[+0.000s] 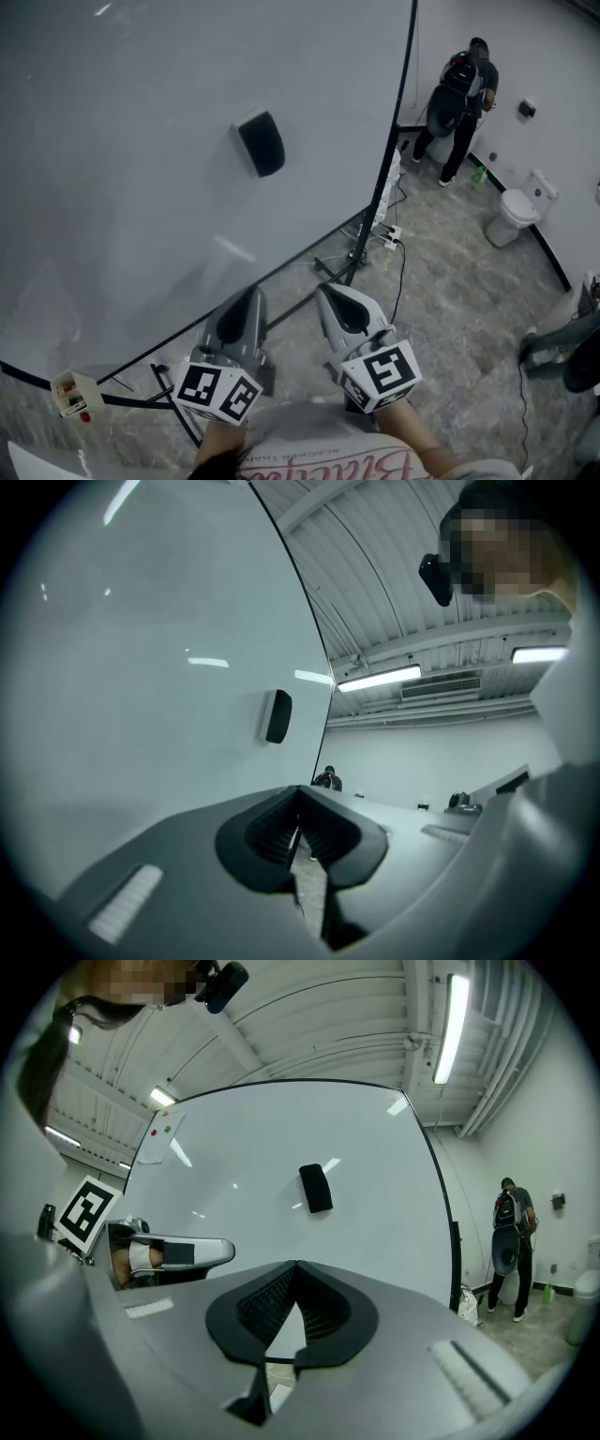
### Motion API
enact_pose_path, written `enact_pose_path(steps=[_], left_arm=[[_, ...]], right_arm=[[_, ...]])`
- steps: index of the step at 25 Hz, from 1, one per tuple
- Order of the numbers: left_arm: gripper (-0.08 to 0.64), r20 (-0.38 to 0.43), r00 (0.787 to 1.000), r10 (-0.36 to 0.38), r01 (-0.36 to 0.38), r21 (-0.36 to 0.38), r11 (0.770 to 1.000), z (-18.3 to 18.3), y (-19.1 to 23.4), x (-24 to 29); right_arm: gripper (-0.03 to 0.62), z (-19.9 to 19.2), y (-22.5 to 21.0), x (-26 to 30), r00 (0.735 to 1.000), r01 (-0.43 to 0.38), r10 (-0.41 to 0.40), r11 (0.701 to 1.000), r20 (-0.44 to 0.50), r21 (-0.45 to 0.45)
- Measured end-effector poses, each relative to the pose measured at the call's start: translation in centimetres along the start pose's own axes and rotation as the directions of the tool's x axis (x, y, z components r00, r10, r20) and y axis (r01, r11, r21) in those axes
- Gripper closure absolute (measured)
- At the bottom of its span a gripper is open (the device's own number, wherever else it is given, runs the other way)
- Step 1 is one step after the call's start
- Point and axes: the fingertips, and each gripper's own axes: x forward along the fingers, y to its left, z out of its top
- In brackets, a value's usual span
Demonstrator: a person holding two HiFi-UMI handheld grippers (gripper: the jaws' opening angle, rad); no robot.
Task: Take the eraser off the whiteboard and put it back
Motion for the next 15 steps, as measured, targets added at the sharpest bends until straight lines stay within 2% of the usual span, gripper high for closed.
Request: enact_pose_path(steps=[15], left_arm=[[0.56,0.004,1.0,-0.022,0.022,0.0,1.0,0.4,-0.2,0.1]], right_arm=[[0.592,1.3,0.8,0.5,1.0,-0.008,0.008,0.999,0.01,-0.038]])
